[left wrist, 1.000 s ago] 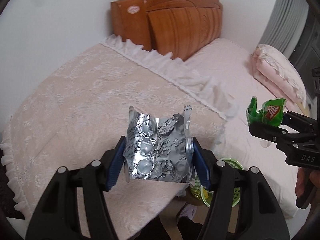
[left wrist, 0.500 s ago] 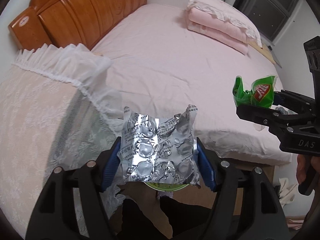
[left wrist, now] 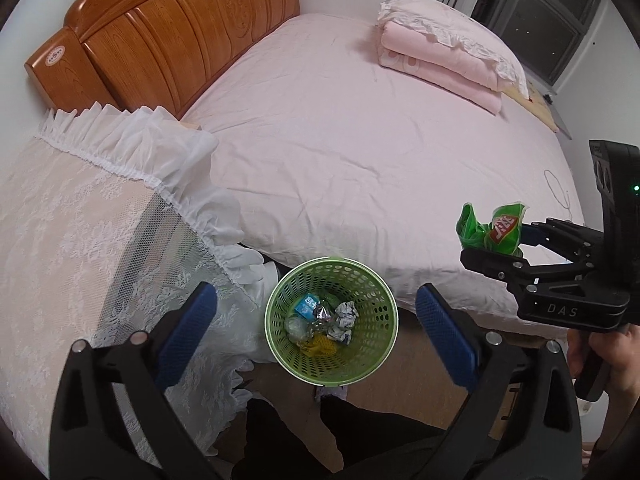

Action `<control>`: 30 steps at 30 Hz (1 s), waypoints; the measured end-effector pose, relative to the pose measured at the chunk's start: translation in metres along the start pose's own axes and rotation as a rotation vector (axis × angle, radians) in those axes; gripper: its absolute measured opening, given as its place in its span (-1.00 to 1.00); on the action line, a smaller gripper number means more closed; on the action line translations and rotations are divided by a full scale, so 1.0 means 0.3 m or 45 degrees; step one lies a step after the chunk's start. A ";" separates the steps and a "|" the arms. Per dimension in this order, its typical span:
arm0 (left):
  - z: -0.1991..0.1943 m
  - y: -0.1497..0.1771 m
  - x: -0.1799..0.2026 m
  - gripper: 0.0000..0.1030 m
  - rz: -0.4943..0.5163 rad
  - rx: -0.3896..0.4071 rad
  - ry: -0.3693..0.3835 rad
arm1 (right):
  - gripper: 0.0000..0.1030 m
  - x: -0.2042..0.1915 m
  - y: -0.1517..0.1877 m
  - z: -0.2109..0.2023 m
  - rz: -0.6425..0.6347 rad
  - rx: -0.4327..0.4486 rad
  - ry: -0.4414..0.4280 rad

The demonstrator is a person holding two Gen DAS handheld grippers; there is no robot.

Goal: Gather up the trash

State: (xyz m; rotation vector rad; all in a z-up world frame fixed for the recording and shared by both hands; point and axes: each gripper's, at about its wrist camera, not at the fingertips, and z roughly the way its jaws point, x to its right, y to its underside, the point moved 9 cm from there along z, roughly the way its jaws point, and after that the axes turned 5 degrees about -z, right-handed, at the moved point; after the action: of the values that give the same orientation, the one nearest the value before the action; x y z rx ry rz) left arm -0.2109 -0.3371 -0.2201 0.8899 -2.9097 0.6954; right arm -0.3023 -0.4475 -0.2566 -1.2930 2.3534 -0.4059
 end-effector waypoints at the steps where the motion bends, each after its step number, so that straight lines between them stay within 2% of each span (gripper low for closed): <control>1: -0.004 0.000 -0.007 0.85 -0.008 0.000 -0.004 | 0.31 -0.003 0.004 0.004 -0.001 -0.004 -0.002; 11: -0.040 -0.008 -0.054 0.85 -0.035 0.028 -0.028 | 0.33 -0.061 0.041 0.072 -0.032 -0.080 -0.012; 12: -0.040 -0.007 -0.056 0.85 -0.036 0.027 -0.029 | 0.41 -0.065 0.045 0.080 -0.040 -0.089 0.003; 15: -0.041 -0.004 -0.064 0.85 -0.037 0.025 -0.031 | 0.89 -0.070 0.052 0.086 -0.068 -0.102 0.060; 16: -0.041 -0.004 -0.064 0.85 -0.039 0.025 -0.031 | 0.94 -0.076 0.056 0.090 -0.070 -0.107 0.061; 24: -0.046 -0.001 -0.083 0.85 -0.058 0.030 -0.035 | 0.95 -0.047 0.079 0.096 -0.027 -0.136 0.084; 30: -0.087 -0.009 -0.143 0.85 -0.120 0.076 -0.067 | 0.95 -0.076 0.045 0.113 -0.061 -0.134 0.112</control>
State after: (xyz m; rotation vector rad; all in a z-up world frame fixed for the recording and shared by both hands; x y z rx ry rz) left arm -0.1763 -0.3054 -0.2017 1.0598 -2.8834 0.7667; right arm -0.2843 -0.4227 -0.2869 -1.4087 2.4499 -0.3652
